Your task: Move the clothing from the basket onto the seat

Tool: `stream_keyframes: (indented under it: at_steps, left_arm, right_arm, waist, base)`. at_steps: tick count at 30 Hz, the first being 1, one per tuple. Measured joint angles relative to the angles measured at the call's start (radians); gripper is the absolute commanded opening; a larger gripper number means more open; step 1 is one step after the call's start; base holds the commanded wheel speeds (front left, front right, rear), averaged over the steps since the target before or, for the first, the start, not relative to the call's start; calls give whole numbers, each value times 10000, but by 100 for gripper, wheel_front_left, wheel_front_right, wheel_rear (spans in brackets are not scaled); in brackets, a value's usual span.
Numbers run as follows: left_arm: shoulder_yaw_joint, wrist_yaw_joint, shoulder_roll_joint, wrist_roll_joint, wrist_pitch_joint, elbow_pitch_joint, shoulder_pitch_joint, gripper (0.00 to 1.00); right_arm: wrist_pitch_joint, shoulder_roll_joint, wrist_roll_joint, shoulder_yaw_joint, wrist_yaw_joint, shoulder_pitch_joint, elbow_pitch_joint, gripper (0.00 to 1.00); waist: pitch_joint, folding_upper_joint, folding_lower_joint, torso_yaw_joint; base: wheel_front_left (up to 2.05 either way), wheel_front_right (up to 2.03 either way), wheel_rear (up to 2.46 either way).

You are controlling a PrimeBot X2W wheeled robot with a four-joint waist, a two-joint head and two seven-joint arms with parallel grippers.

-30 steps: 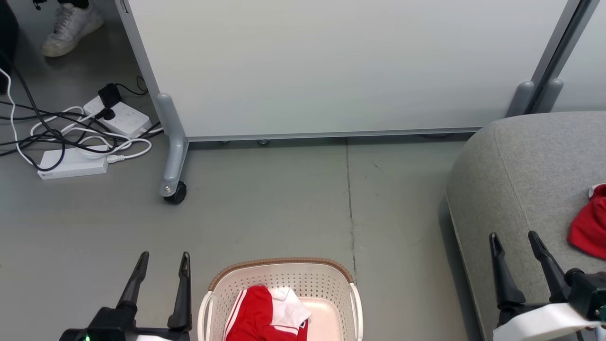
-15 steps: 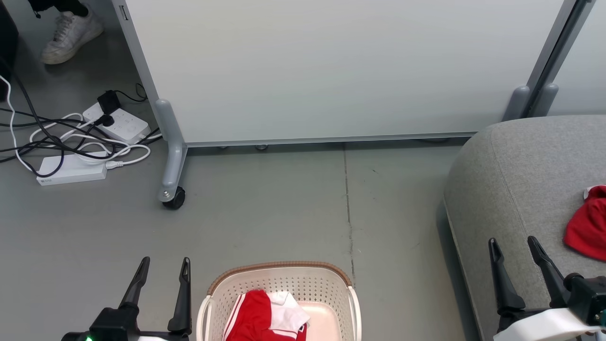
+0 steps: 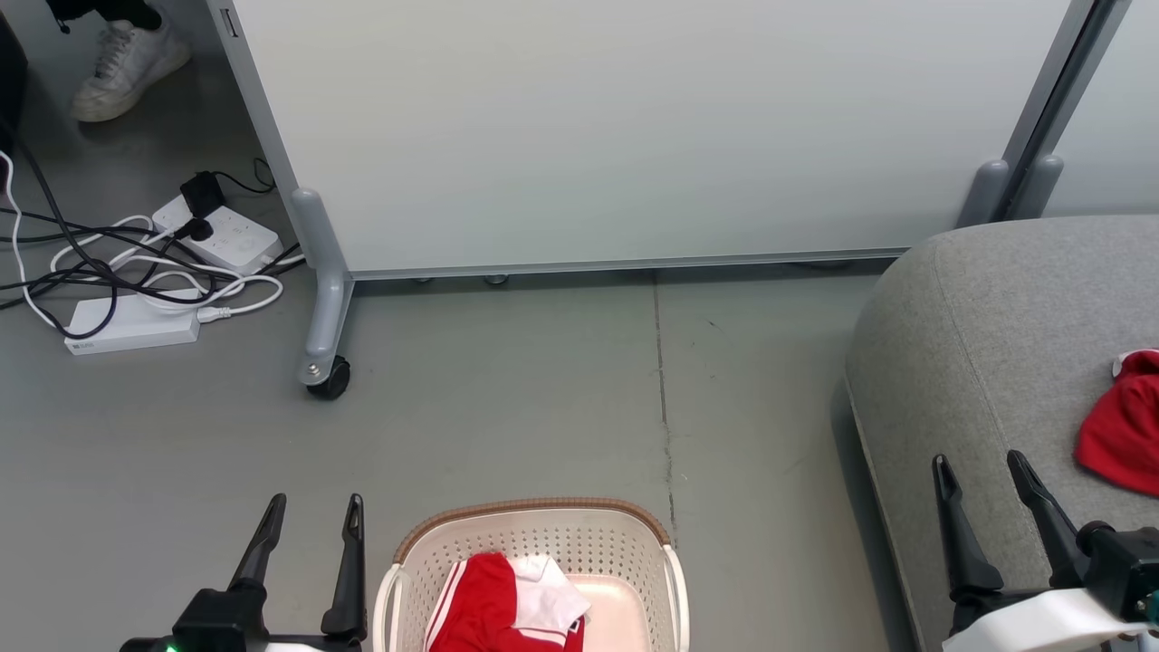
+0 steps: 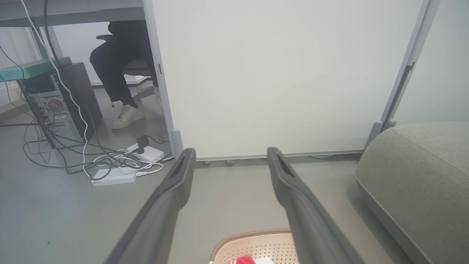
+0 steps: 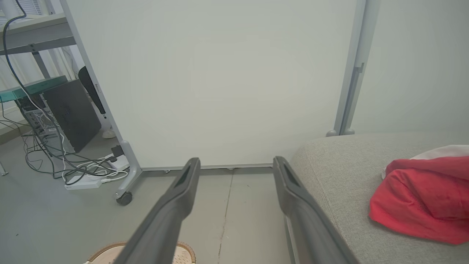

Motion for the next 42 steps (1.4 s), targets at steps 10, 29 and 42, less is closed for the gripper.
stream_keyframes:
  at_steps: [10,29,42]
  left_arm:
    - [-318,21,-180,309,17,199,-988,100]
    - [-1482,-1873,-1929,418,-109,6401,-6191,100]
    - [-2132,-2535,-2251,575,621,10742,-8885,100]
  right_arm:
    - [33,2,12,52,0,-158,-309,100]
    - [-433,-2,242,583,0,-2618,-1448,100]
    - [-1267,-6,662,1323,0,-4073,-1262,100]
  waist:
    - [394,0,0,-3]
    - [4589,0,0,-890]
    - [7822,0,0,-1964]
  base:
    - [0,0,0]
    - [0,0,0]
    - [0,0,0]
